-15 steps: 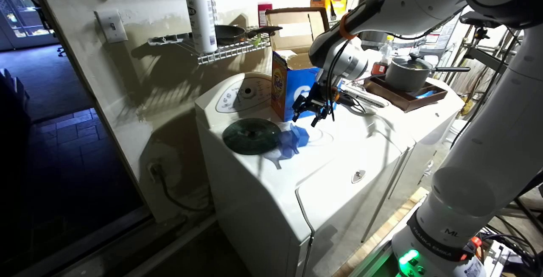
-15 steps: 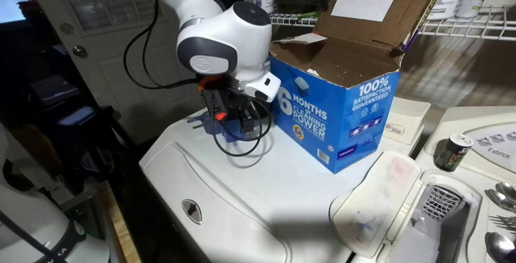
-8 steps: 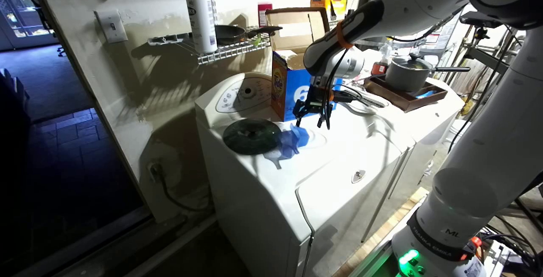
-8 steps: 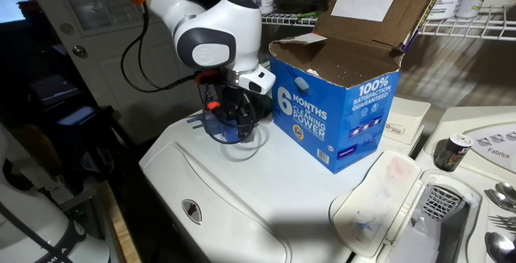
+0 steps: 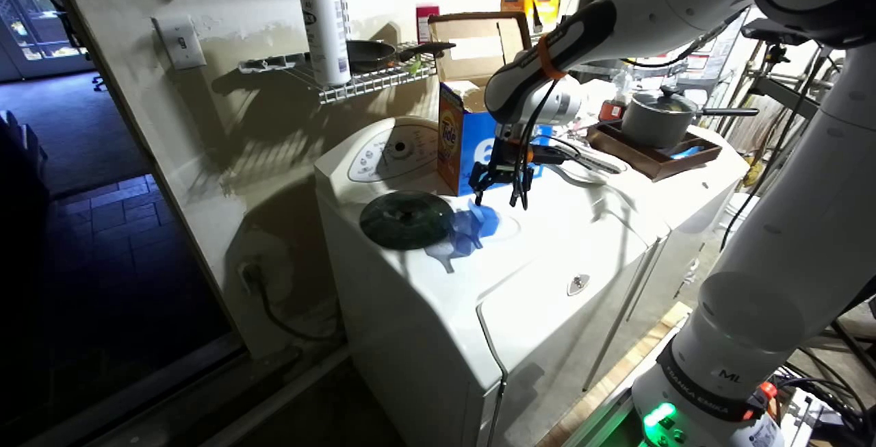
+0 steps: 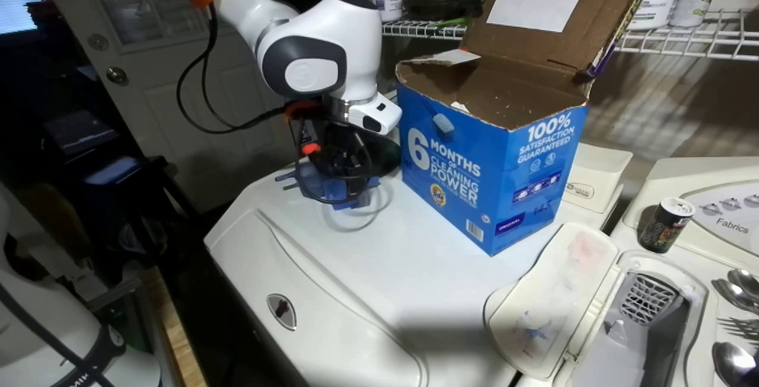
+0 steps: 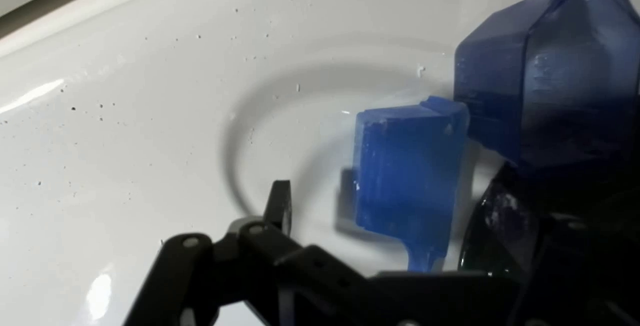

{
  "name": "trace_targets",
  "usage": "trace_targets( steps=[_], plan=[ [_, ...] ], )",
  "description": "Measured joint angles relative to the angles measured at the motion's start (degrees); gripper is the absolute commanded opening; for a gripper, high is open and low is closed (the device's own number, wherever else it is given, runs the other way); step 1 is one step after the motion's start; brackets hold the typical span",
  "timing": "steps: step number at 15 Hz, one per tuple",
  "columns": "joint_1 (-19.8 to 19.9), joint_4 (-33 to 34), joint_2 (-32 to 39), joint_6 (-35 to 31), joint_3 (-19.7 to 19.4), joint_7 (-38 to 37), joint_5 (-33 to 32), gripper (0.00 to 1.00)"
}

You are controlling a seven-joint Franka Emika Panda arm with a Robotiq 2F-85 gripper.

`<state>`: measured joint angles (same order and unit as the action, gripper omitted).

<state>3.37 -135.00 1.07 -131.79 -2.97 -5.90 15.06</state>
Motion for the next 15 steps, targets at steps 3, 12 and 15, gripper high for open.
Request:
trace_targets(
  steps=[3, 12, 15],
  plan=[
    [0.0, 0.8, 0.9, 0.9, 0.0, -2.1, -1.3, 0.99],
    [-0.4, 4.3, 4.6, 4.4, 0.0, -5.9, -3.2, 0.73],
    [-0.4, 4.9, 5.0, 4.7, 0.0, -6.4, -3.2, 0.62]
  ],
)
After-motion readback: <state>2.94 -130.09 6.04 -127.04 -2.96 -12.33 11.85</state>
